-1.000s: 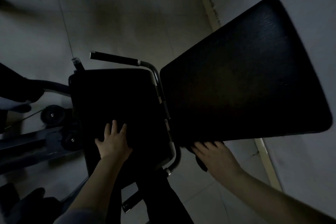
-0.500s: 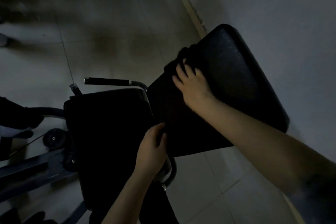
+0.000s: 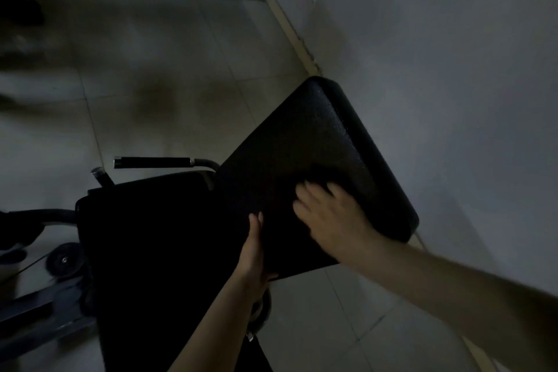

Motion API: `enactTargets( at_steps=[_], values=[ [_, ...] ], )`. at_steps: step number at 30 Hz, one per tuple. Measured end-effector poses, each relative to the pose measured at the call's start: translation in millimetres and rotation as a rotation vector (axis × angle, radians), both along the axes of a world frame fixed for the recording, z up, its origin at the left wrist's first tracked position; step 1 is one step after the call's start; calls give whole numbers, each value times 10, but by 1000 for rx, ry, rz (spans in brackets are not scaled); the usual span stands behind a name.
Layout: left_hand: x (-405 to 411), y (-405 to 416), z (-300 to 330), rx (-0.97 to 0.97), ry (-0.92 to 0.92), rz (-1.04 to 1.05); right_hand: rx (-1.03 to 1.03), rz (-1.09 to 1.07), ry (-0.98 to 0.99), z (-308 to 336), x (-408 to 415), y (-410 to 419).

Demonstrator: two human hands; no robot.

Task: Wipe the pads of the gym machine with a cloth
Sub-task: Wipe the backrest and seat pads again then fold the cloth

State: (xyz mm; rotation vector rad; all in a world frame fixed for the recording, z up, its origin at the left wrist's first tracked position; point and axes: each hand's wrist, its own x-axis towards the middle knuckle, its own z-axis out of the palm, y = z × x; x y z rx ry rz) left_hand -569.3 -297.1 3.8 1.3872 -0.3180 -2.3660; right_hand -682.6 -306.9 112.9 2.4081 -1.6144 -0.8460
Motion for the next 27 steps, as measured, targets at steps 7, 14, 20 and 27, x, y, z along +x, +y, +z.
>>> enactTargets(
  at_steps=[7, 14, 20, 27],
  values=[
    [14, -40, -22, 19, 52, 100, -115, -118, 86, -179, 318, -1511],
    [63, -24, -25, 79, 54, 175, 163, -1, -57, -347, 131, 129],
    [-244, -162, -72, -100, -256, -102, -53, -14, -53, 289, -30, -648],
    [-177, -172, -110, 93, -180, -60, -139, -110, -93, 201, 54, -1010]
  ],
)
